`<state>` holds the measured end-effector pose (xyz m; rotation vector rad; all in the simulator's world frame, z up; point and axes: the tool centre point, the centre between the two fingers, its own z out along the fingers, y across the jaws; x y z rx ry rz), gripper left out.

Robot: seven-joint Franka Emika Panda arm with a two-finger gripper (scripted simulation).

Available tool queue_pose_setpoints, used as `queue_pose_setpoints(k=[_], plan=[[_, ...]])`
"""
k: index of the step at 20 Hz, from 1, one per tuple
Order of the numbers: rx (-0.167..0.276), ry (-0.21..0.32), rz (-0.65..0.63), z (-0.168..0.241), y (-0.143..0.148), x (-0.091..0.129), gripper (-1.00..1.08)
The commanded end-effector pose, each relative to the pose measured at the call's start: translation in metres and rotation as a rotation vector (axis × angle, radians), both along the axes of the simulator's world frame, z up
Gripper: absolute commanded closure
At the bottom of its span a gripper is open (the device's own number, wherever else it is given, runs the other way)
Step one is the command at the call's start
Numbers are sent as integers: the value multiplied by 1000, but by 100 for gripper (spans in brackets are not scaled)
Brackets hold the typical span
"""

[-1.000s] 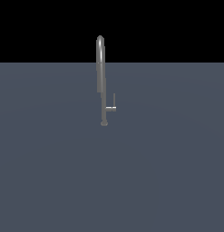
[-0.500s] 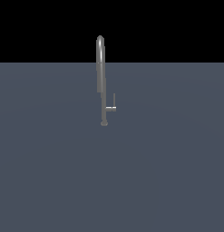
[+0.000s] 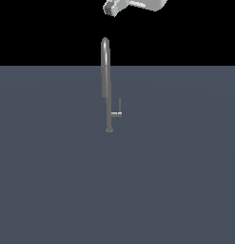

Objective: Turn on the faucet by rotating a designated handle.

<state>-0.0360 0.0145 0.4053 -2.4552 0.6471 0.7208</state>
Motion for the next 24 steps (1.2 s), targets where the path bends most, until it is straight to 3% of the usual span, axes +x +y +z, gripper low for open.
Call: queue_pose_setpoints(k=[1, 24], plan=[[36, 38, -38, -10, -2, 14, 108], [410, 432, -432, -144, -26, 125, 108]])
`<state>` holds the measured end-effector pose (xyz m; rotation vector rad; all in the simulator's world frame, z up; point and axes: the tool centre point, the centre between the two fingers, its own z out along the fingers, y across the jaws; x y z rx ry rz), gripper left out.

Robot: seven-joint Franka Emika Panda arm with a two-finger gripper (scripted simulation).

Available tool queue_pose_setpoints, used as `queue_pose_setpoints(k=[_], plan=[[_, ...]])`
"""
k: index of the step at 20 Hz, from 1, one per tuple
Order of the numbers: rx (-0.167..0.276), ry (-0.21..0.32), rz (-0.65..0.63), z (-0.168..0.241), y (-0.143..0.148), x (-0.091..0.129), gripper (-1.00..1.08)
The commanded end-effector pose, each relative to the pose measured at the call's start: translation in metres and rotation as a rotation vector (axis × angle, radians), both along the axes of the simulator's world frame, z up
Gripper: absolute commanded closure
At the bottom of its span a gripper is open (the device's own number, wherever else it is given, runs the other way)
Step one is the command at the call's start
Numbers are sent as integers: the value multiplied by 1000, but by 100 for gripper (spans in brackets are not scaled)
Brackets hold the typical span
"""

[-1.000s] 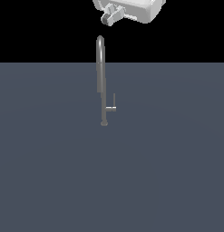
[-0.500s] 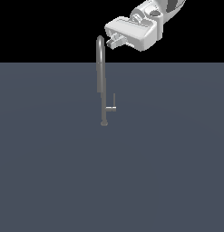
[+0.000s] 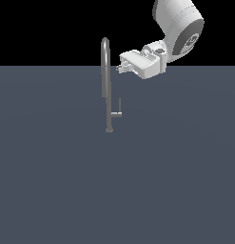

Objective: Turn on the faucet by rotating a designated handle.

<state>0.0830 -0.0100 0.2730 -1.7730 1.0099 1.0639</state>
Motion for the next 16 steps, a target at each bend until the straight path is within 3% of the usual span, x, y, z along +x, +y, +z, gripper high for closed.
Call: queue_pose_setpoints(k=[1, 9, 16], plan=[[48, 51, -50, -20, -2, 10, 108], [180, 193, -194, -79, -5, 33, 108], [254, 273, -275, -114, -3, 42, 108]])
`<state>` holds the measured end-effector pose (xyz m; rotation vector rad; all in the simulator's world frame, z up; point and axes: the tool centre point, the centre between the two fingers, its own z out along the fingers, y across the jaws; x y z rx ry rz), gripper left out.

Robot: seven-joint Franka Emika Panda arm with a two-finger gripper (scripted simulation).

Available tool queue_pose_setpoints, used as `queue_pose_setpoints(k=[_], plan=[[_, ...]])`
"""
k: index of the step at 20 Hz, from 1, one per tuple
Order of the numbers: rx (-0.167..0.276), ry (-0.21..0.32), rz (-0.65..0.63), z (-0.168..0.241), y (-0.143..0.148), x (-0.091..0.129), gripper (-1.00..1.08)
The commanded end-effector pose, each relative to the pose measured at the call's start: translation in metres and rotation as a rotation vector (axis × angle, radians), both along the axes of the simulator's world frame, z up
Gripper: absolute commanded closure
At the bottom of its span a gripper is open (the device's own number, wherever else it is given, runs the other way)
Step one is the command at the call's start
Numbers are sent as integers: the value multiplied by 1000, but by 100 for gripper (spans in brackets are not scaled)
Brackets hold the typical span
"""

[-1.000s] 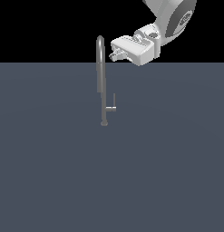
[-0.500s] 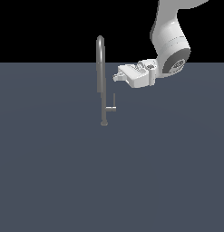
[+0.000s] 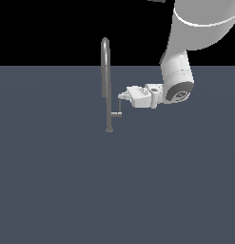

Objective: Turn on the faucet by rotating a designated handle.

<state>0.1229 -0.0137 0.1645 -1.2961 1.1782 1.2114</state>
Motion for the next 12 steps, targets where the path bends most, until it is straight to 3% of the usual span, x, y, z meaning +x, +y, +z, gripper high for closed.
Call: queue_pose_setpoints(k=[1, 12], plan=[[20, 21, -22, -9, 1, 3, 108], [34, 35, -37, -15, 2, 2, 108]])
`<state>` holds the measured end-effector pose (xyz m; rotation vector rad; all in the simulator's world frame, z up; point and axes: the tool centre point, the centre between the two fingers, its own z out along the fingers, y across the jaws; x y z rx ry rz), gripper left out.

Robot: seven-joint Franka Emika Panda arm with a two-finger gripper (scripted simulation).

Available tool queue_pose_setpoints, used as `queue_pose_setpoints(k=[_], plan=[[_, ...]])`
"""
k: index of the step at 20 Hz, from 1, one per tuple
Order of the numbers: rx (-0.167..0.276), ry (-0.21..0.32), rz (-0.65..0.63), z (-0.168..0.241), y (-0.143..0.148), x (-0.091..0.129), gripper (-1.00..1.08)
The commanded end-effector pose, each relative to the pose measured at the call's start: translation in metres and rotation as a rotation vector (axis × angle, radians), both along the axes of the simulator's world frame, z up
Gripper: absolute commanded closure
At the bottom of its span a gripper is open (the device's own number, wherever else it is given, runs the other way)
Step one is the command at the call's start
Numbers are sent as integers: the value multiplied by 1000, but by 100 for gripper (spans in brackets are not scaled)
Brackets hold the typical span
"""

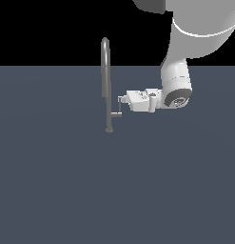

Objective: Turn on the faucet by rotating a designated handle.

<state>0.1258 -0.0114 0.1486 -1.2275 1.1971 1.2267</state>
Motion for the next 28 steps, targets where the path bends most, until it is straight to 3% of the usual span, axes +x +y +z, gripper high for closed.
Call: queue_pose_setpoints(k=[1, 16, 28], plan=[[0, 0, 0, 1, 0, -3, 108], [-2, 0, -4, 8, -1, -25, 108], [0, -1, -1, 6, -1, -54, 108]])
